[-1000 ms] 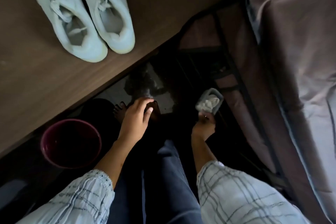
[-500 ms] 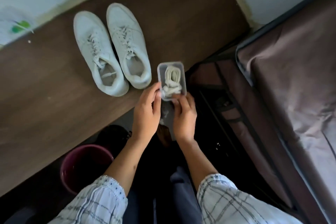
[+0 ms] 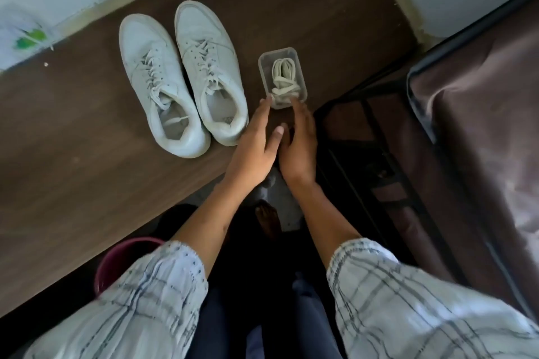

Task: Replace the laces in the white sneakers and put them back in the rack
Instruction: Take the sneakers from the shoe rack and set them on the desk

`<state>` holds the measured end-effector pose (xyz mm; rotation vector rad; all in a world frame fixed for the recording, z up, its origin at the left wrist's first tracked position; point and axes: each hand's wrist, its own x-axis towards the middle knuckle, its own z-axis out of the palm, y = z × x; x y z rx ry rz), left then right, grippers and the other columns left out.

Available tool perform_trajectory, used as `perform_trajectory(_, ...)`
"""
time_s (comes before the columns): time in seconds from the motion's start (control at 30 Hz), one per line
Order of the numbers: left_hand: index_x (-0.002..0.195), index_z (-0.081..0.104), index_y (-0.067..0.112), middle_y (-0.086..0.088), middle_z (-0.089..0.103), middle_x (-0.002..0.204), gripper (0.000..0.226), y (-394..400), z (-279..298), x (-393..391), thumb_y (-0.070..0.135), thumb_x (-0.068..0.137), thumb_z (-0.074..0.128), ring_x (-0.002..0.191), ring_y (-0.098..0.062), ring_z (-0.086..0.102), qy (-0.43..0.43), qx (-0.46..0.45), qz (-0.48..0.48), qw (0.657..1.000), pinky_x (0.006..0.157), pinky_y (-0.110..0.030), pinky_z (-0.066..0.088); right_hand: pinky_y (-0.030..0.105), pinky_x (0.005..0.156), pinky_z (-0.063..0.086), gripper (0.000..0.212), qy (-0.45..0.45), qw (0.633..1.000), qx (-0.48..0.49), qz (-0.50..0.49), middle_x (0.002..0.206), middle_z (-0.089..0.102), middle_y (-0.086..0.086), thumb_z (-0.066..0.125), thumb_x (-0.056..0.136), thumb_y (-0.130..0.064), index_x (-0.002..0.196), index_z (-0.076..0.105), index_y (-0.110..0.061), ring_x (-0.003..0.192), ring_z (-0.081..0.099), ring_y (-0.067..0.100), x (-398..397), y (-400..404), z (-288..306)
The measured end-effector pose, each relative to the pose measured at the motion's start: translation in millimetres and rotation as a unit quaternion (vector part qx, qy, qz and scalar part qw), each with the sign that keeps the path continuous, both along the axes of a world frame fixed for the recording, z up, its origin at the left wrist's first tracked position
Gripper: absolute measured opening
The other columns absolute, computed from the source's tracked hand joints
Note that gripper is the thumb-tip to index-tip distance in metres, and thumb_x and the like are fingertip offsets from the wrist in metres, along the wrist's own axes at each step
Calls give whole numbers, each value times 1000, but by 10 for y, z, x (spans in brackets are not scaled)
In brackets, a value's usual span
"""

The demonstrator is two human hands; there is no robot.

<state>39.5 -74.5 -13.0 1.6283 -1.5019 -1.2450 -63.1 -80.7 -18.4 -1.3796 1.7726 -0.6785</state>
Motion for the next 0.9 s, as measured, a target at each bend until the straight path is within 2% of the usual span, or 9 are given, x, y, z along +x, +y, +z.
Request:
perform_trajectory(0.1,141,49,10,-4,56,137,42,333,109,111,7,99,50,125,-13,55,-38,-113,8,993,103,-37,47,31,110,38,39,-15,998,-62,-20,143,43,9,45,103,-12,142,47,-14,134,43,18,41,329,4)
perform_trajectory(0.2,118,67,4,-8,65,120,31,502,191,280,-7,92,53,114,-20,60,-140,-267,54,952,97,-40,48,39,102,45,29,-52,993,-105,14,128,54,8,49,102,-12,129,58,-5,123,53,16,158,433,16)
perform_trajectory(0.3,109,72,8,-10,62,123,22,485,157,518,0,91,62,116,-31,57,-263,-346,176,883,98,-48,42,41,105,44,36,-118,986,-103,56,135,50,7,52,102,-23,136,52,-9,129,48,14,344,336,73)
perform_trajectory(0.37,122,65,12,-11,52,137,29,426,75,692,17,93,67,126,-31,49,-289,-306,267,867,106,-45,36,34,113,37,50,-163,983,-62,64,146,42,-1,56,98,-37,144,42,-20,136,38,6,463,214,120)
perform_trajectory(0.4,132,58,15,-12,44,145,42,380,43,760,27,93,67,133,-29,41,-254,-253,301,884,111,-38,31,30,116,32,60,-186,980,-37,64,151,37,-6,58,96,-43,148,36,-25,140,31,1,511,144,145)
perform_trajectory(0.47,148,37,19,-6,27,157,69,297,8,843,42,90,67,143,-16,28,-83,-134,357,921,116,-28,24,30,119,24,77,-233,971,-4,55,158,27,-12,61,91,-51,154,24,-29,143,22,-2,608,28,126)
perform_trajectory(0.53,152,28,21,5,28,157,82,258,-74,877,46,85,68,143,-5,28,19,-111,377,919,118,-33,27,36,121,23,84,-264,964,-1,38,159,25,-11,63,87,-51,155,19,-27,144,22,0,699,-32,30)
perform_trajectory(0.7,149,34,28,11,39,151,84,244,-231,893,50,77,71,137,-1,37,59,-140,383,911,115,-35,33,37,117,31,89,-281,958,-50,-11,151,40,-10,60,74,-59,151,32,-24,139,34,1,820,-4,-174)
perform_trajectory(0.9,144,42,27,10,49,143,84,405,-350,938,43,68,74,130,-3,47,107,-178,382,901,112,-35,39,35,113,35,83,-286,951,-115,-2,145,46,-9,59,75,-60,147,37,-27,134,41,6,766,326,-286)
